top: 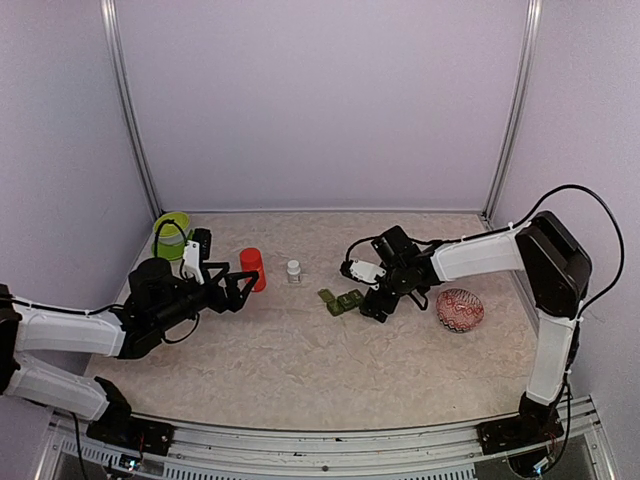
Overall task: Sort the pills into containers
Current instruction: Place the pill container at the center of the board.
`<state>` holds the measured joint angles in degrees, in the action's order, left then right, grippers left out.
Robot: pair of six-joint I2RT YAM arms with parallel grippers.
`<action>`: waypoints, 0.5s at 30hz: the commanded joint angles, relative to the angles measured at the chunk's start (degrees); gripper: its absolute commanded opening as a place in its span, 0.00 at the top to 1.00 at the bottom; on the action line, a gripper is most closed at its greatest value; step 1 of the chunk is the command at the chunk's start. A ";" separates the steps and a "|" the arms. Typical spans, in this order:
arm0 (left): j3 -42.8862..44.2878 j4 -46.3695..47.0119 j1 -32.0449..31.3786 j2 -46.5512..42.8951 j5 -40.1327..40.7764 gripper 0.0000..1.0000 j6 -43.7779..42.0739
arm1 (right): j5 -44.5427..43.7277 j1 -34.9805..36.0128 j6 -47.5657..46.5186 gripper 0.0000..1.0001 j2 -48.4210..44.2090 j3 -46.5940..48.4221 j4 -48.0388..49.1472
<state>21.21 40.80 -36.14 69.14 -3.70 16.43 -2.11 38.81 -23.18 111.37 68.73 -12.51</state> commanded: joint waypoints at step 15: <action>2.33 -5.22 0.81 -1.56 11.31 0.01 2.82 | -6.46 3.03 19.67 0.00 -19.59 -14.41 9.19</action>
<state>22.00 37.47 -35.29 69.19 4.25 20.10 -6.81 41.28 -9.10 94.50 56.80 -8.88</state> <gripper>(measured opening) 0.989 0.999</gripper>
